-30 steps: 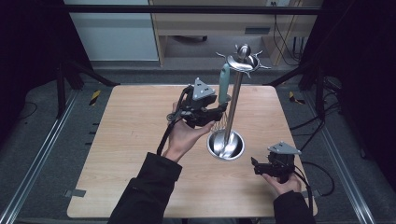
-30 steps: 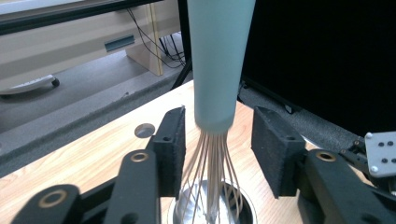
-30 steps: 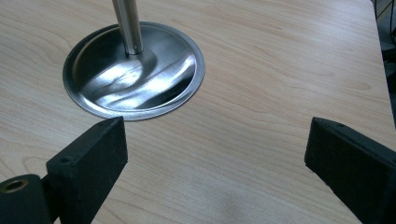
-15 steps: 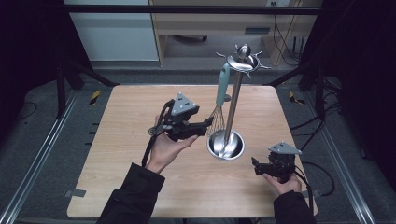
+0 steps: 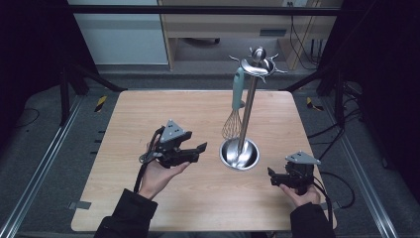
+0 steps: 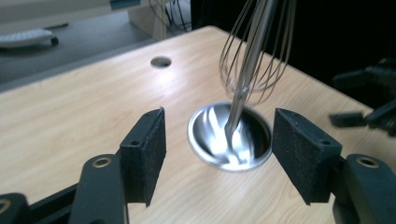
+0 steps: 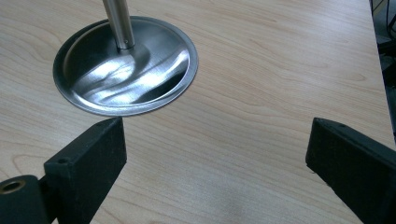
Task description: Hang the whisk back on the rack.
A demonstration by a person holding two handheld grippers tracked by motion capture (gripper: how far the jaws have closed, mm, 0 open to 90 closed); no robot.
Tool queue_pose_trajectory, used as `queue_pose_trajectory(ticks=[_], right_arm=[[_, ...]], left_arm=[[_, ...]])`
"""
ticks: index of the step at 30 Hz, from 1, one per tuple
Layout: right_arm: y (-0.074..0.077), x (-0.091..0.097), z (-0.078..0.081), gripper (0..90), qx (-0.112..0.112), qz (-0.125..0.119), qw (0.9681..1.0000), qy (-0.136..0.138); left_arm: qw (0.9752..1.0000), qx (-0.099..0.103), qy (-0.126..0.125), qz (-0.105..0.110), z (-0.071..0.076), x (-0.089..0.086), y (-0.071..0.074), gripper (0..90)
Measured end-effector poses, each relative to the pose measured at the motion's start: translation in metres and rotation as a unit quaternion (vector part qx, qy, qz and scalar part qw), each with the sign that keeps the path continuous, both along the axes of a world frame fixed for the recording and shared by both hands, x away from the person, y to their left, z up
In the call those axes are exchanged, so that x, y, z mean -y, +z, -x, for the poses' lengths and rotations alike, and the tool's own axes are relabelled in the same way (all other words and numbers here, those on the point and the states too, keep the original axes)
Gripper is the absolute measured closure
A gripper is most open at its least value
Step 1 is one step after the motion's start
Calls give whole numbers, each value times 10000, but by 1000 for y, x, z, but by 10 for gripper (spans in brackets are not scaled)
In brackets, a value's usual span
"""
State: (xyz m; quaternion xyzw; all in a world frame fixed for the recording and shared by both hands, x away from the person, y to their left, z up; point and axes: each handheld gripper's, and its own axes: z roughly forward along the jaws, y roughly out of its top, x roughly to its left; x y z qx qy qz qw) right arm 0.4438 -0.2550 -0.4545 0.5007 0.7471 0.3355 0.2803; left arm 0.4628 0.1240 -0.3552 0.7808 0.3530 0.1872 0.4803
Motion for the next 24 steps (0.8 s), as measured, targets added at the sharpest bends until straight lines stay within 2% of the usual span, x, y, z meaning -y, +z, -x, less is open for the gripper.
queue_pose_trajectory(ticks=[10,11,14,18,21,24], right_arm=[[-3,2,0,52,-50,31,10000,-48],[-3,2,0,52,-64,23,10000,-71],[-4,2,0,50,-74,53,9999,-87],[-5,3,-1,50,-109,94,9998,-130],[-6,3,-2,50,-142,131,9997,-134],[-8,3,-2,50,-192,142,9996,-166]], left_arm=[[9989,-291,184,-321,4,-32,-40,308],[9988,-303,206,-319,4,-36,-43,302],[9990,-288,317,-132,6,-50,-57,285],[9979,-314,492,-295,9,-68,-73,277],[9967,-349,694,-234,10,-85,-83,275],[9948,-459,870,-261,11,-100,-93,271]])
